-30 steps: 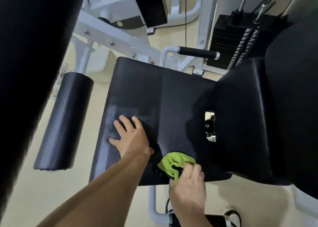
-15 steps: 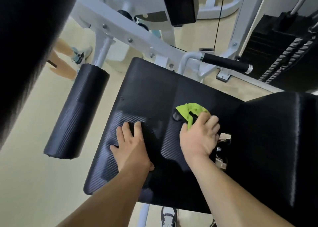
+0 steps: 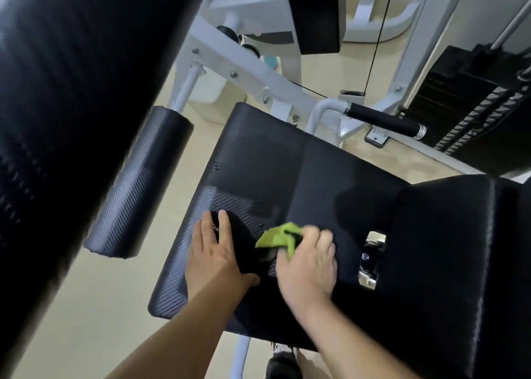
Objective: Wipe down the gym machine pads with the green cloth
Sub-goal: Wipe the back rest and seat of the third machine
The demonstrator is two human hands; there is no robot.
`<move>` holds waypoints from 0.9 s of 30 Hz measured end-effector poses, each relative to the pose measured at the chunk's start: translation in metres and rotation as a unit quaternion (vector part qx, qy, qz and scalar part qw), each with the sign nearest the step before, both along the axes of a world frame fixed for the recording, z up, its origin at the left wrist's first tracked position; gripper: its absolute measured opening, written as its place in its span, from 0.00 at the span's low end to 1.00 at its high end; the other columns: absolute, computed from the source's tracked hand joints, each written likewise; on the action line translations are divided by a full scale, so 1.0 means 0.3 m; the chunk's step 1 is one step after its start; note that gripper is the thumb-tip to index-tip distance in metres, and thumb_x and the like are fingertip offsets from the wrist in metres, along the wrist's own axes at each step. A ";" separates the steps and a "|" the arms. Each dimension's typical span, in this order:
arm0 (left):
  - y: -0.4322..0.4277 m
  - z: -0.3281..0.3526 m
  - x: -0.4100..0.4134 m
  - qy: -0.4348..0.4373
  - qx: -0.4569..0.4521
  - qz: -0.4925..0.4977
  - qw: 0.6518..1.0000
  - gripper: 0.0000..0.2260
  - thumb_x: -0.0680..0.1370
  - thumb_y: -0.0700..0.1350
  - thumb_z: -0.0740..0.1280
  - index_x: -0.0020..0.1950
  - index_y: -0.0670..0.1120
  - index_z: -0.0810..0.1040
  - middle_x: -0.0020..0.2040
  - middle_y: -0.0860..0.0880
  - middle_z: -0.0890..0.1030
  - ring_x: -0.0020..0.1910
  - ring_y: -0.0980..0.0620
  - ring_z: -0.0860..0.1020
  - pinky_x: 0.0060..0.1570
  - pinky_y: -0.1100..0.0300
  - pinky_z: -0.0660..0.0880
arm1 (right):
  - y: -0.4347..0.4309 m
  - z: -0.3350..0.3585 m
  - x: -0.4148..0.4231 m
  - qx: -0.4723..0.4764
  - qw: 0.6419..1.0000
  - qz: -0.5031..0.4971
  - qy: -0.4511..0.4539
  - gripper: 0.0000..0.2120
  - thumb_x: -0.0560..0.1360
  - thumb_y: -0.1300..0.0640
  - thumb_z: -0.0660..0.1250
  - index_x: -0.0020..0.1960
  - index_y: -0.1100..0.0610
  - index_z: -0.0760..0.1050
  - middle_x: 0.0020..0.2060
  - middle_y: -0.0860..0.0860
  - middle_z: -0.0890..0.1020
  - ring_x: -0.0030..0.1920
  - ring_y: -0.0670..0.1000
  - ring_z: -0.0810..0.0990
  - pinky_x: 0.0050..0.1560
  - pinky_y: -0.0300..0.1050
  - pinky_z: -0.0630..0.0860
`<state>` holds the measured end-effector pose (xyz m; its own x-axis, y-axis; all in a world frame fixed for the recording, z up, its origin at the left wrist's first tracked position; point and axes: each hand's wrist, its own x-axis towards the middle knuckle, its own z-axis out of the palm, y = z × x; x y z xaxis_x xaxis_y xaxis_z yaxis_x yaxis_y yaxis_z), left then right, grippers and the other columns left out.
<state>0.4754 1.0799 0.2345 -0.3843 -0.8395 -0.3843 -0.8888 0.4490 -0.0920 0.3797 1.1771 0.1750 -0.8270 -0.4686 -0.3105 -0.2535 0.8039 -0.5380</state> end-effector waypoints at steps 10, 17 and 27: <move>-0.037 -0.024 -0.012 0.179 -0.073 0.194 0.962 0.35 0.70 0.36 0.63 0.79 0.46 0.63 0.78 0.48 0.61 0.76 0.47 0.58 0.78 0.51 0.56 | -0.445 0.081 -0.227 -0.064 0.983 0.157 0.073 0.21 0.76 0.46 0.69 0.66 0.49 0.69 0.65 0.56 0.68 0.62 0.59 0.69 0.60 0.54 0.69; -0.033 0.001 -0.031 0.180 -0.064 0.279 0.941 0.35 0.69 0.36 0.67 0.77 0.49 0.65 0.77 0.48 0.62 0.75 0.45 0.60 0.75 0.49 0.61 | -0.080 0.017 0.003 -0.057 0.925 0.372 0.051 0.22 0.64 0.44 0.73 0.56 0.45 0.75 0.53 0.52 0.73 0.50 0.58 0.75 0.48 0.53 0.77; -0.001 0.013 -0.212 0.255 0.012 0.186 0.949 0.35 0.73 0.35 0.62 0.80 0.48 0.61 0.80 0.51 0.55 0.78 0.50 0.53 0.80 0.54 0.52 | -0.160 -0.036 -0.573 0.091 0.995 -0.030 -0.016 0.26 0.79 0.48 0.66 0.72 0.56 0.64 0.68 0.61 0.66 0.67 0.65 0.69 0.62 0.60 0.73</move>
